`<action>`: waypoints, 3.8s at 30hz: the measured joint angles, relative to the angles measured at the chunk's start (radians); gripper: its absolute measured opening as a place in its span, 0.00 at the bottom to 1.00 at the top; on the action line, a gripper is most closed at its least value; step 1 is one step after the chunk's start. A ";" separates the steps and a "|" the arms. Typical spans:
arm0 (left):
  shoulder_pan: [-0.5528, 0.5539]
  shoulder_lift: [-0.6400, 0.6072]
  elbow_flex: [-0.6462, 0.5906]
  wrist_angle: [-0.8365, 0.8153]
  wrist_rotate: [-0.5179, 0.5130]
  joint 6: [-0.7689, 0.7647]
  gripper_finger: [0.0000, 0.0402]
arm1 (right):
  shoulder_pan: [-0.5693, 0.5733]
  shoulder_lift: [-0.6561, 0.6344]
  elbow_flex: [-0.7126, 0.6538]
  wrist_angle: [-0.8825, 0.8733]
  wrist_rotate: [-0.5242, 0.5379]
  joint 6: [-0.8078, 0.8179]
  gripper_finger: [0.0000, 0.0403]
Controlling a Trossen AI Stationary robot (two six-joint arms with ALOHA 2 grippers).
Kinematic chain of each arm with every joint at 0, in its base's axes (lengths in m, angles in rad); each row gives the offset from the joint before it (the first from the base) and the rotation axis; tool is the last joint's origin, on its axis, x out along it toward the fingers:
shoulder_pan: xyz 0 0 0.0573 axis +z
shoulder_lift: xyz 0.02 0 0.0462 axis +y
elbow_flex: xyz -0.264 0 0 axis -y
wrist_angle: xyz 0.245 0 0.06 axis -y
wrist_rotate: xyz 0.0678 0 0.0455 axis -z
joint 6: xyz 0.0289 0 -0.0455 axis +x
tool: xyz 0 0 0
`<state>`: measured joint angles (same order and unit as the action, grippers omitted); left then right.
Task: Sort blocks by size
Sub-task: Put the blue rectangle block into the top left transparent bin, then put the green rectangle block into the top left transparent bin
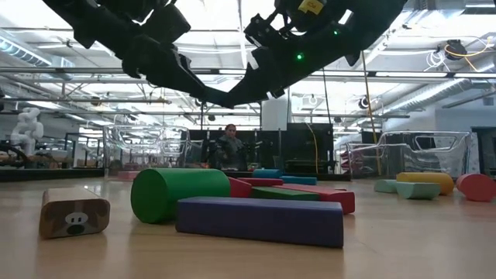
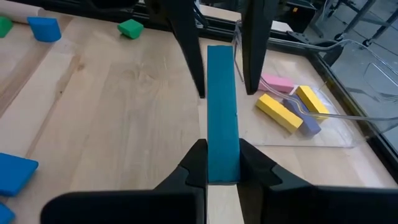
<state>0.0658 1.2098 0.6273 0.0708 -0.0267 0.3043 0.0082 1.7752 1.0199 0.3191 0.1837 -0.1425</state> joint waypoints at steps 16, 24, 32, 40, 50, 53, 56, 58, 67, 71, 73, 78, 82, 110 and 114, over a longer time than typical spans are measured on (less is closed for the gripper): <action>0.033 -0.028 0.046 -0.084 -0.079 -0.088 0.15 | -0.006 -0.052 0.000 -0.172 0.099 0.106 0.46; 0.077 -0.127 0.064 -0.256 -0.259 -0.170 0.15 | 0.002 -0.235 0.000 -0.599 0.125 0.223 0.47; 0.163 -0.208 0.049 -0.400 -0.341 -0.324 0.15 | 0.015 -0.308 0.000 -1.088 0.102 0.439 0.44; 0.282 -0.226 0.018 -0.435 -0.399 -0.402 0.15 | 0.072 -0.294 0.000 -1.396 0.072 0.469 0.44; 0.400 -0.226 0.017 -0.524 -0.401 -0.539 0.15 | 0.072 -0.294 -0.121 -1.364 0.076 0.503 0.44; 0.416 -0.226 0.017 -0.537 -0.400 -0.561 0.16 | 0.049 -0.294 -0.165 -1.284 0.073 0.662 0.44; 0.424 -0.226 0.017 -0.528 -0.393 -0.562 0.19 | 0.034 -0.294 -0.183 -1.243 0.072 0.798 0.44; 0.429 -0.226 0.017 -0.526 -0.366 -0.567 0.23 | 0.026 -0.294 -0.186 -1.240 0.072 0.865 0.44; 0.433 -0.226 0.017 -0.519 -0.377 -0.564 0.37 | 0.024 -0.294 -0.185 -1.205 0.076 1.043 0.44; 0.433 -0.226 0.017 -0.465 -0.394 -0.560 0.38 | 0.024 -0.294 -0.193 -1.183 0.081 1.112 0.44; 0.433 -0.226 0.023 -0.430 -0.394 -0.537 0.38 | 0.024 -0.294 -0.209 -1.148 0.080 1.150 0.44; 0.421 -0.230 0.060 -0.368 -0.385 -0.527 0.38 | 0.024 -0.287 -0.258 -1.105 0.072 1.236 0.44; 0.414 -0.230 0.064 -0.289 -0.363 -0.497 0.38 | 0.014 -0.284 -0.289 -1.094 0.073 1.288 0.44; 0.311 -0.229 0.065 -0.190 -0.056 -0.179 0.38 | 0.032 -0.217 -0.201 -0.821 0.207 0.818 0.21; 0.273 -0.207 0.065 -0.168 0.003 -0.142 0.38 | 0.051 -0.217 -0.149 -0.684 0.307 0.618 0.20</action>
<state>0.3384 1.0025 0.6926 -0.0970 -0.0236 0.1622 0.0591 1.5578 0.8709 -0.3644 0.4907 0.4756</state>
